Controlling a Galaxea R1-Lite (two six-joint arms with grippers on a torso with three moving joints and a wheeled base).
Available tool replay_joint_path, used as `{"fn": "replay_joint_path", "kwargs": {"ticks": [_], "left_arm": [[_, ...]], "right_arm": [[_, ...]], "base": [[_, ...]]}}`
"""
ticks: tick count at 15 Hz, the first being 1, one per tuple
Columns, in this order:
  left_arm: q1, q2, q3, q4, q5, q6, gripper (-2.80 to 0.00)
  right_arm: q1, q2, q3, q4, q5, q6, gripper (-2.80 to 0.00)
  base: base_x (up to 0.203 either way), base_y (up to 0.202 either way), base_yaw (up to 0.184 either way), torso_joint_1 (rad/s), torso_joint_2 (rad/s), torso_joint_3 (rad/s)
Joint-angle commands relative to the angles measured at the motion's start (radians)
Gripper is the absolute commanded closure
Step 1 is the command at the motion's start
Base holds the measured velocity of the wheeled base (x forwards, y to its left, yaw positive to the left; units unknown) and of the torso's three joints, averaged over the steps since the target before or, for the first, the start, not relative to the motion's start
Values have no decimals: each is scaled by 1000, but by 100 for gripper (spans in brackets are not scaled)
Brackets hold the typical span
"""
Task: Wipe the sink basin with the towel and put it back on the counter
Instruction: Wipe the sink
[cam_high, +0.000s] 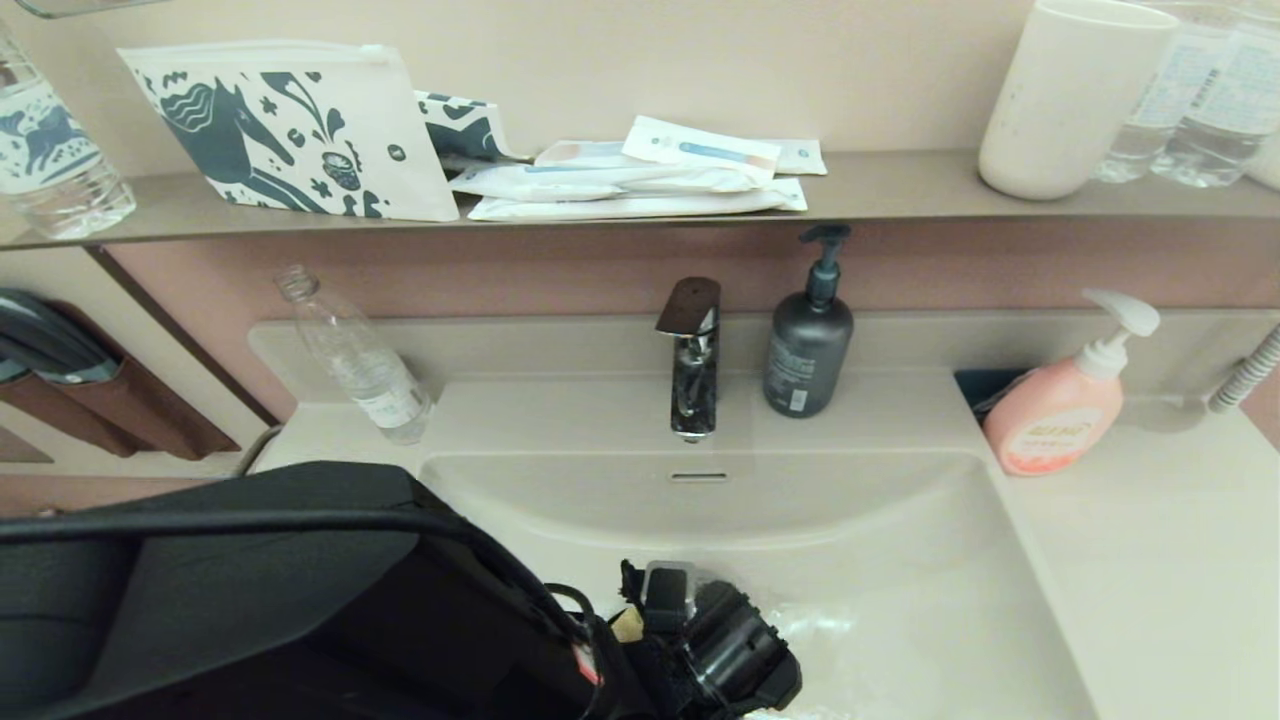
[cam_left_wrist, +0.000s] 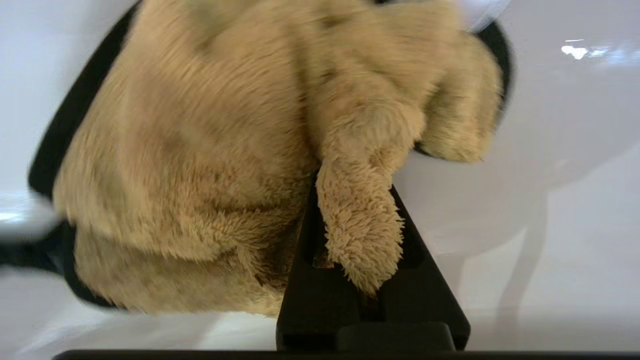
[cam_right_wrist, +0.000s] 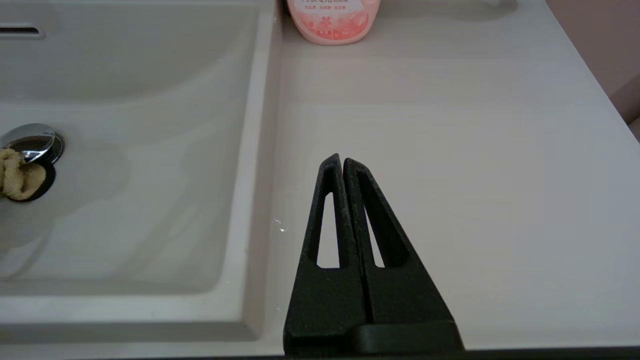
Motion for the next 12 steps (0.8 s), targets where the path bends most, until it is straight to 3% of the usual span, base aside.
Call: {"fn": "replay_joint_path", "kwargs": {"ticks": [1,8,12], "left_arm": [[-31,30,-71,28,2,-16,0],[-114,113,-411,299,3,-147,0],[-120,146,-508,305,10,-148,0]], "right_arm": [[0,1,0,0,0,0,0],[0,1,0,0,0,0,0],[0,1,0,0,0,0,0]], "base": [[0,0,0,0,0,0],[0,0,0,0,0,0],[0,0,0,0,0,0]]}}
